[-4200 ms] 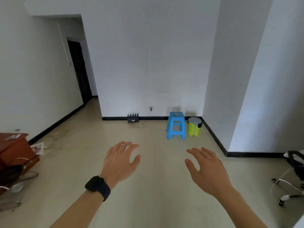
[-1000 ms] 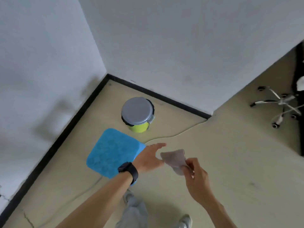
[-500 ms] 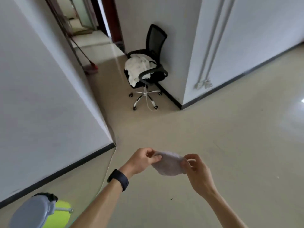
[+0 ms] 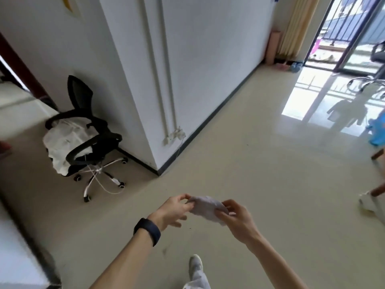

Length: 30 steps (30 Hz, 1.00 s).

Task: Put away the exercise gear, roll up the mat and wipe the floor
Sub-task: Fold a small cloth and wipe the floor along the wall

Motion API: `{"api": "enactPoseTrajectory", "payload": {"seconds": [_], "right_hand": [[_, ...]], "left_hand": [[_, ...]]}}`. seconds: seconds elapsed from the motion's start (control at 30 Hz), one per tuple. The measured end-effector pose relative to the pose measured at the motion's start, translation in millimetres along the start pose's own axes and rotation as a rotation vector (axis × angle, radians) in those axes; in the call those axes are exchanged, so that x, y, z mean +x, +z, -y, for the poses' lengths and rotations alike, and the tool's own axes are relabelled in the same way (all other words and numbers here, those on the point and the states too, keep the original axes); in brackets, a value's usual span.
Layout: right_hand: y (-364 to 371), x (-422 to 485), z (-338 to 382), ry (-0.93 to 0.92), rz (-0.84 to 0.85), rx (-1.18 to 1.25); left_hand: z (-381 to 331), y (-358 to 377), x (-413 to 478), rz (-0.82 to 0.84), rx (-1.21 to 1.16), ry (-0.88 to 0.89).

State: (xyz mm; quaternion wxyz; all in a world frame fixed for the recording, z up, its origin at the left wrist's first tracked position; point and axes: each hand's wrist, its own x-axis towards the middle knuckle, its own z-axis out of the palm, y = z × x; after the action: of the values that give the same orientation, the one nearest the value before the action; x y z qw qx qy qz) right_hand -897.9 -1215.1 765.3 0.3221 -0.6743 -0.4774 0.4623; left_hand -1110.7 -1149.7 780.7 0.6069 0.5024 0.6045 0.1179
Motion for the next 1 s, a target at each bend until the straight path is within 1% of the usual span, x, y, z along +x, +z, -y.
{"api": "enactPoseTrajectory", "payload": {"seconds": [0.17, 0.27, 0.37, 0.47, 0.53, 0.6, 0.67, 0.73, 0.8, 0.83, 0.93, 1.0], "right_hand": [[-55, 135, 20, 0.044, -0.08, 0.078], [-102, 197, 37, 0.061, -0.121, 0.135], [-148, 247, 49, 0.098, -0.076, 0.269], [-201, 317, 43, 0.011, -0.074, 0.133], [-229, 366, 39, -0.038, 0.017, 0.073], [-255, 418, 36, -0.08, 0.11, 0.06], [-283, 477, 32, -0.122, 0.131, 0.074], [-309, 531, 33, -0.099, 0.101, 0.127], [-336, 581, 38, -0.074, 0.068, 0.123], [-349, 604, 42, -0.067, 0.077, 0.109], [-384, 669, 56, -0.045, 0.124, 0.086], [-407, 716, 66, 0.012, 0.151, 0.104]], "left_hand": [[-110, -11, 124, 0.005, -0.079, 0.225], [-182, -10, 189, 0.072, -0.111, 0.301], [-247, 0, 247, 0.209, 0.036, 0.329], [-314, 22, 322, 0.34, 0.281, 0.385], [-352, 37, 369, 0.384, 0.397, 0.414], [-387, 50, 416, 0.416, 0.422, 0.431], [-420, 56, 464, 0.391, 0.439, 0.433], [-445, 56, 511, 0.288, 0.426, 0.404], [-467, 55, 551, 0.209, 0.392, 0.368], [-478, 55, 568, 0.174, 0.364, 0.345], [-507, 56, 612, 0.115, 0.178, 0.269], [-525, 57, 647, 0.105, 0.06, 0.204]]}}
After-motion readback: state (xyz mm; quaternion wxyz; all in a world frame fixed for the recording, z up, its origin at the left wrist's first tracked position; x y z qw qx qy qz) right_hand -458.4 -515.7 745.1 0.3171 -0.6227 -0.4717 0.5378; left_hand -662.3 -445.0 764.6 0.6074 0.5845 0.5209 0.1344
